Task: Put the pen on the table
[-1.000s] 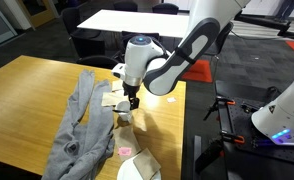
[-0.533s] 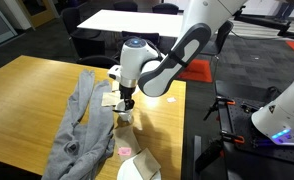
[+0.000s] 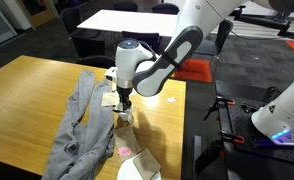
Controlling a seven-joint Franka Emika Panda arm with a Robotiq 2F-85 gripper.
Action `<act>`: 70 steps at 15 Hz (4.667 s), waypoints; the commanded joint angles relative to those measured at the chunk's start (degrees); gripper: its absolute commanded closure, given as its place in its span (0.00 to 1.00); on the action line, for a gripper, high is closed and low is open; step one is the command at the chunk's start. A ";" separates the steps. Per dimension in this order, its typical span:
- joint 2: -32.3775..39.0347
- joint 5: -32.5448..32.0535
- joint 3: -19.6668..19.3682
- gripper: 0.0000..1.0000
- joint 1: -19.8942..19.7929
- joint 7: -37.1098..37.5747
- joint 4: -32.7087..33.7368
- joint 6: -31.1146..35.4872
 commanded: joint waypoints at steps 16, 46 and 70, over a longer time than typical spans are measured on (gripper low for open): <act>6.89 -1.00 1.73 0.56 -1.60 -1.46 7.74 -4.01; -2.31 -1.23 3.00 0.97 -2.19 -1.74 -1.43 2.92; -24.31 12.73 -1.51 0.97 -3.84 20.24 -23.96 3.70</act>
